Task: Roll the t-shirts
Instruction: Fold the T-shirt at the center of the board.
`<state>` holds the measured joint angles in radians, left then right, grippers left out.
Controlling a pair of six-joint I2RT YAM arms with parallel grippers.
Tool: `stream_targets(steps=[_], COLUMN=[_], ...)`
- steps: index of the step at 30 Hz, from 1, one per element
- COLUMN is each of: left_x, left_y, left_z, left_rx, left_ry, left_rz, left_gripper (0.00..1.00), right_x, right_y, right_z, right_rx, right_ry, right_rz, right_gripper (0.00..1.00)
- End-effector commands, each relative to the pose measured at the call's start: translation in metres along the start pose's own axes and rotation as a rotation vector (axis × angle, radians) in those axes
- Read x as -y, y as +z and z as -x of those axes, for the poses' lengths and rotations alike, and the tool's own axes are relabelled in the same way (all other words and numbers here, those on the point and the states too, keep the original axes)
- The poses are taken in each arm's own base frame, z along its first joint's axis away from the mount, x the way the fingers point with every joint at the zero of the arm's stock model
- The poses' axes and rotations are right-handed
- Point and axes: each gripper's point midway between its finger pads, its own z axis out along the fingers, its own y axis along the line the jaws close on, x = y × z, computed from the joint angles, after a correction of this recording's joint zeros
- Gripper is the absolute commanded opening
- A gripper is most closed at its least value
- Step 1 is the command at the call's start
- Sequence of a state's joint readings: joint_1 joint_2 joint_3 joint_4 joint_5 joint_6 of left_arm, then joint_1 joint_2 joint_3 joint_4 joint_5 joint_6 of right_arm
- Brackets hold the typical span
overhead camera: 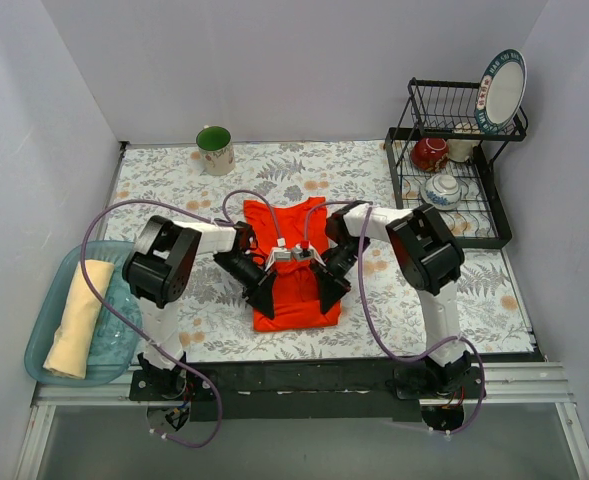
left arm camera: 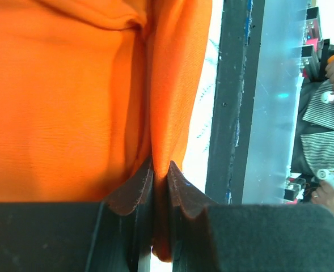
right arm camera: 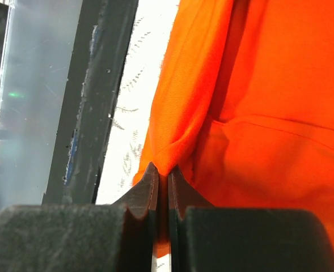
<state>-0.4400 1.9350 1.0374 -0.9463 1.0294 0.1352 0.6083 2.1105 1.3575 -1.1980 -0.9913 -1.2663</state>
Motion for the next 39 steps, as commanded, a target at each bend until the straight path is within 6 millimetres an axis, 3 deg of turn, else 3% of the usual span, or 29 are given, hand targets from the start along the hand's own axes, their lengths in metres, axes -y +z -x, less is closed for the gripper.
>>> stream_targets(steps=[1, 7, 12, 16, 17, 19, 20, 22, 24, 28, 39], left_x=[-0.025, -0.03, -0.035, -0.009, 0.01, 0.019, 0.041, 0.045, 0.062, 0.055, 0.025], left_y=[-0.013, -0.025, -0.058, -0.079, -0.083, -0.073, -0.066, -0.052, -0.038, -0.022, 0.008], left_z=[-0.015, -0.015, 0.001, 0.034, 0.046, 0.044, 0.048, 0.045, 0.045, 0.043, 0.015], left_rx=[-0.107, -0.11, -0.072, 0.049, 0.084, 0.101, 0.113, 0.129, 0.14, 0.137, 0.064], left_ry=[-0.012, 0.017, 0.08, 0.285, 0.377, 0.467, 0.563, 0.638, 0.742, 0.858, 0.847], left_rz=[0.094, 0.147, 0.312, 0.431, 0.469, 0.496, 0.498, 0.523, 0.524, 0.572, 0.582], left_gripper=[0.05, 0.28, 0.37, 0.46, 0.54, 0.59, 0.61, 0.64, 0.66, 0.67, 0.65], right_x=[0.0, 0.019, 0.027, 0.035, 0.037, 0.046, 0.048, 0.059, 0.066, 0.076, 0.078], right_y=[-0.005, -0.007, -0.004, -0.001, -0.001, 0.0, 0.001, 0.003, 0.004, 0.005, 0.008], right_z=[-0.026, -0.03, -0.036, -0.035, -0.033, -0.031, -0.031, -0.035, -0.039, -0.042, -0.047], right_rx=[-0.142, -0.161, -0.172, -0.143, -0.134, -0.118, -0.12, -0.127, -0.139, -0.156, -0.16], right_ry=[0.057, 0.107, 0.15, 0.229, 0.24, 0.254, 0.278, 0.293, 0.322, 0.368, 0.392], right_rz=[0.025, 0.017, 0.024, 0.028, 0.028, 0.017, 0.008, -0.012, -0.018, -0.024, -0.027], right_gripper=[0.01, 0.01, 0.01, 0.01, 0.01, 0.01, 0.01, 0.01, 0.01, 0.01, 0.01])
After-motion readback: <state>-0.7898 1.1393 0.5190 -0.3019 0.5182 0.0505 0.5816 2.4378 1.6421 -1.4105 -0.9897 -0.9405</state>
